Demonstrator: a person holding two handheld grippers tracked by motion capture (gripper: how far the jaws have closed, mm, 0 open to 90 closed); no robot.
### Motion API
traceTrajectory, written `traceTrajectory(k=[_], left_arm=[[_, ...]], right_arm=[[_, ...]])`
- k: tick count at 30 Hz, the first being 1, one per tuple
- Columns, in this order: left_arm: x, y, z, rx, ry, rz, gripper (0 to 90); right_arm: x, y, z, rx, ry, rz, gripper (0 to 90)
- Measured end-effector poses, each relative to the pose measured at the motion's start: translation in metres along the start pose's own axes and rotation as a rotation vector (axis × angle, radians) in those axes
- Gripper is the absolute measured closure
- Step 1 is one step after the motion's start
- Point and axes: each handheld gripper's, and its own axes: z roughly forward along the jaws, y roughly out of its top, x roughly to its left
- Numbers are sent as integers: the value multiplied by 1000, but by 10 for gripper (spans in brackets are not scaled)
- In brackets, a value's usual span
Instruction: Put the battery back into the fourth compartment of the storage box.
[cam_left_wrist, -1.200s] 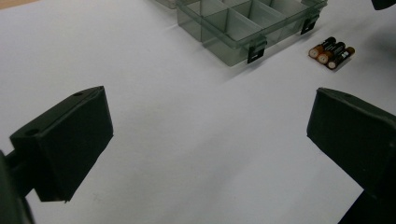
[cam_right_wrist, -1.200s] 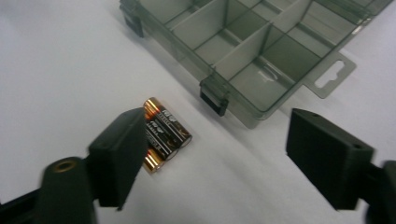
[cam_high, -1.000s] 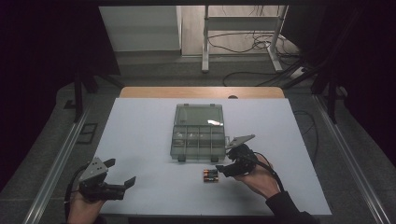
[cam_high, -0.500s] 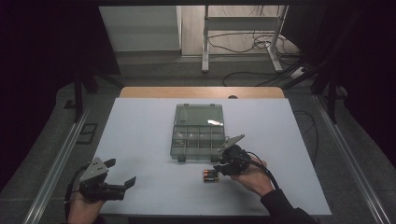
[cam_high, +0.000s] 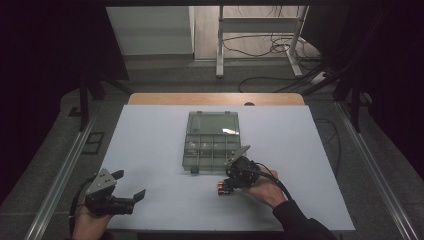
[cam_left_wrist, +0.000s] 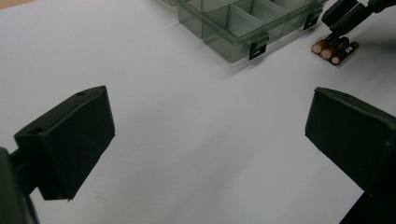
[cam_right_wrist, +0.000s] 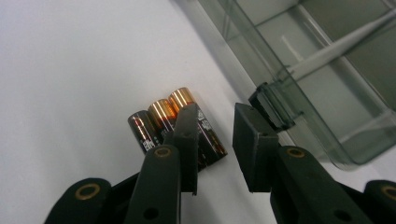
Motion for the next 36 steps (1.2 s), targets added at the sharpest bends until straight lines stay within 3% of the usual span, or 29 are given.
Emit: traceTrajectory(k=[14,24,36], left_arm=[[0,0,0,1,3,-1,19],[0,0,0,-1,7,-1,20],[1,-1,0,10,10,-10,19]], right_arm=[[-2,7,15,36,-2,-38,690],[-2,11,21,73,-11,-61,764],[-1,12,8,20,-23,-44,764]])
